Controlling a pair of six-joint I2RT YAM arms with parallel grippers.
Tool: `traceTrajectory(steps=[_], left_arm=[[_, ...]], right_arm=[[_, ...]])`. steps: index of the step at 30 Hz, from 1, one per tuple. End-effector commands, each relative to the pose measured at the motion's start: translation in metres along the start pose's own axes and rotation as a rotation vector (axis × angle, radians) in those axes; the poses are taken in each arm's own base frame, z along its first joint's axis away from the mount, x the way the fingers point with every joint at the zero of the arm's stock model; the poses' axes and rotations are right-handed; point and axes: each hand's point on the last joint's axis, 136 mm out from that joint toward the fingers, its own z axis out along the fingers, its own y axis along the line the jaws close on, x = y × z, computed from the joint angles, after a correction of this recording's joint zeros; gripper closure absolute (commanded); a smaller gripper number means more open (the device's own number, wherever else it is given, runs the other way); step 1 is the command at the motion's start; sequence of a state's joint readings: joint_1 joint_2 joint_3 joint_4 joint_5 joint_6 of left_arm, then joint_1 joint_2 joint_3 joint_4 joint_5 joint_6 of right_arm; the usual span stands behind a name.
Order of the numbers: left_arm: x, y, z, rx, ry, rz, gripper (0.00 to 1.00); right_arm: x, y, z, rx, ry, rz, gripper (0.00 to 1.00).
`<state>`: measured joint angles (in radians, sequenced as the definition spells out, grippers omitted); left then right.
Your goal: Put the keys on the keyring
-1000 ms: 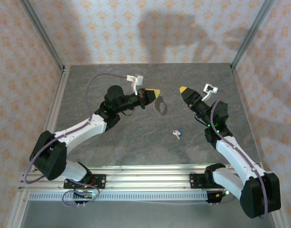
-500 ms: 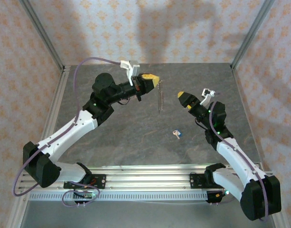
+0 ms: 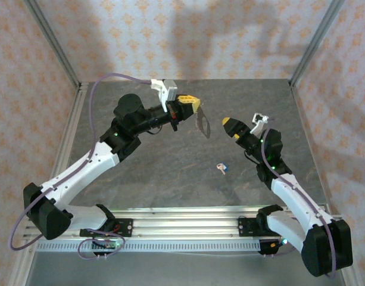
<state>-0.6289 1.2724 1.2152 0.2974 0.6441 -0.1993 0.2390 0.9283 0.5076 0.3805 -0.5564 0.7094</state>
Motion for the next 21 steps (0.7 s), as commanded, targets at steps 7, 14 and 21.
traceTrajectory(steps=[7, 14, 21], left_arm=[[-0.074, -0.001, -0.018, -0.098, -0.306, -0.029, 1.0], [-0.092, 0.018, -0.026, -0.224, -0.433, -0.159, 1.0], [-0.094, 0.021, -0.029, -0.264, -0.465, -0.176, 1.0]], right_arm=[[0.001, -0.004, -0.001, 0.008, -0.009, 0.002, 0.16], [0.001, -0.006, 0.001, 0.012, -0.009, 0.013, 0.16], [0.001, -0.008, 0.003, 0.013, -0.011, 0.026, 0.16]])
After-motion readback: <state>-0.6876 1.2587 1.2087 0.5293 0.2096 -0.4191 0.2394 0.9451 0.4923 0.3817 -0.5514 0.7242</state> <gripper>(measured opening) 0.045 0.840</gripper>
